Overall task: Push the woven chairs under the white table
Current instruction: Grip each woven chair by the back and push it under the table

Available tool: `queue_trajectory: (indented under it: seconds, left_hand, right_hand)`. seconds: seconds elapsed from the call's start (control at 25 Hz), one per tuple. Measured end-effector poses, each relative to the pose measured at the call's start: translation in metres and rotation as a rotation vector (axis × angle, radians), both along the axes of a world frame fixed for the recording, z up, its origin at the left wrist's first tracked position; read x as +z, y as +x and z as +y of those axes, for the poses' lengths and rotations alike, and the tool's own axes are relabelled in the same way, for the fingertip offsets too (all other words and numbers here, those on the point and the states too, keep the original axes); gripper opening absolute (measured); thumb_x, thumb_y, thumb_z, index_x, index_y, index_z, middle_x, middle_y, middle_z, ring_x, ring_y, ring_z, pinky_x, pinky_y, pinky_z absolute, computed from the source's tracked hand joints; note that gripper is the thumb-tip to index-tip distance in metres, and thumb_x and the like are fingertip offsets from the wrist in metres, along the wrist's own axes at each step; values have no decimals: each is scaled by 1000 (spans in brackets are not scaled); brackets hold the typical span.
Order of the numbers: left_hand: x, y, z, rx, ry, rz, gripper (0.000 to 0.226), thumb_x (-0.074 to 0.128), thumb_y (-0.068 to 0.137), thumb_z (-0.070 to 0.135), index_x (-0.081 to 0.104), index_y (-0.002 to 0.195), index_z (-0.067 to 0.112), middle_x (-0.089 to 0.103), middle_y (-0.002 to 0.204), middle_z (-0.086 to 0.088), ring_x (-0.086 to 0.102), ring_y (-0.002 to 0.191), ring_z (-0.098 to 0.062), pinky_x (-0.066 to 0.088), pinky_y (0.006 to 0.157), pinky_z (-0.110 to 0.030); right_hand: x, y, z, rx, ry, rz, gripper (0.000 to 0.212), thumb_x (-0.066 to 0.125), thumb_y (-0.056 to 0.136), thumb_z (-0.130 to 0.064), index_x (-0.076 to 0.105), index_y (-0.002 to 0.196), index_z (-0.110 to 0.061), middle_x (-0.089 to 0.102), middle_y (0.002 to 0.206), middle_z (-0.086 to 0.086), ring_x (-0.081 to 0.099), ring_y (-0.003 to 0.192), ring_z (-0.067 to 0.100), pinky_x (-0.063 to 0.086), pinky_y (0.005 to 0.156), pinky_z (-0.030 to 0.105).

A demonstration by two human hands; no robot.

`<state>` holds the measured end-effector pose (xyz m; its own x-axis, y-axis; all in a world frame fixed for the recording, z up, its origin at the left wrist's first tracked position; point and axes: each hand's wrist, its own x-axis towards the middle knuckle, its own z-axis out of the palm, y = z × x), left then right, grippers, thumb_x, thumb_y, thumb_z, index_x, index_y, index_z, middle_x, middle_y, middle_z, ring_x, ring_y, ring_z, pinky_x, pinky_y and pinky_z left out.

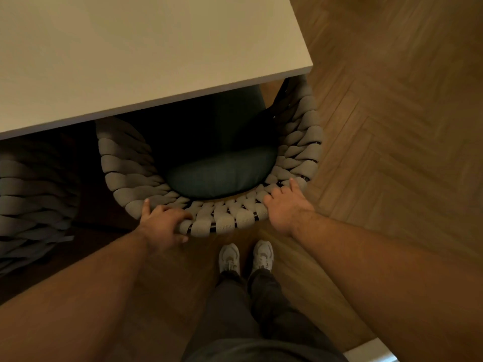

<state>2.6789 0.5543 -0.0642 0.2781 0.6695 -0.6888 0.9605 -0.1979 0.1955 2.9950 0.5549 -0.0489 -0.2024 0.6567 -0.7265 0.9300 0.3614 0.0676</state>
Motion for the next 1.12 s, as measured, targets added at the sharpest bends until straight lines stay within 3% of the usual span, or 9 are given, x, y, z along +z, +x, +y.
queue_trajectory:
  seconds: [0.16, 0.32, 0.4, 0.52, 0.64, 0.8, 1.12]
  left_hand:
    - [3, 4, -2, -80, -13, 145, 59, 64, 93, 53, 44, 148, 43, 49, 152, 9, 33, 147, -26, -12, 121, -63]
    - [11, 34, -12, 37, -19, 329, 51, 59, 96, 36, 49, 146, 32, 52, 149, -2, 38, 143, -31, 5, 125, -63]
    - [23, 51, -10, 108, -20, 269, 42, 58, 95, 38, 58, 136, 30, 59, 138, -2, 48, 133, -29, 24, 122, -57]
    - [54, 79, -2, 159, -5, 44, 38, 61, 95, 41, 63, 130, 28, 64, 129, 1, 60, 118, -23, 49, 105, -39]
    - [88, 112, 12, 255, 64, -97, 37, 63, 98, 40, 64, 132, 25, 67, 128, 2, 62, 116, -19, 52, 100, -34]
    - [117, 179, 49, 234, 165, -180, 34, 63, 99, 39, 66, 130, 25, 67, 127, 4, 62, 116, -17, 51, 101, -34]
    - [146, 384, 114, 475, 288, -298, 24, 62, 99, 37, 72, 118, 26, 71, 113, 4, 63, 103, -15, 53, 93, -33]
  right_hand:
    - [24, 3, -19, -82, -22, 57, 83, 62, 98, -44, 19, 163, -17, 20, 169, 10, 19, 155, 35, 15, 128, 53]
    - [63, 5, -22, -212, -2, 133, 61, 58, 100, -46, 43, 152, -20, 45, 149, 8, 49, 131, 28, 45, 105, 41]
    - [83, 12, -26, -312, 54, 190, 52, 57, 102, -43, 48, 148, -21, 51, 140, 6, 53, 125, 26, 46, 99, 39]
    - [106, 36, -35, -494, 133, 292, 41, 59, 101, -41, 56, 138, -25, 56, 135, 4, 56, 120, 24, 48, 96, 36]
    - [124, 73, -30, -601, 203, 326, 38, 60, 100, -40, 58, 136, -28, 59, 131, 2, 58, 117, 23, 50, 92, 35]
    - [142, 146, 3, -693, 319, 364, 40, 60, 100, -41, 58, 137, -26, 62, 132, 1, 59, 118, 23, 52, 93, 35]
    - [171, 351, 69, -741, 415, 437, 42, 64, 98, -40, 62, 136, -23, 67, 133, 1, 62, 120, 24, 52, 94, 32]
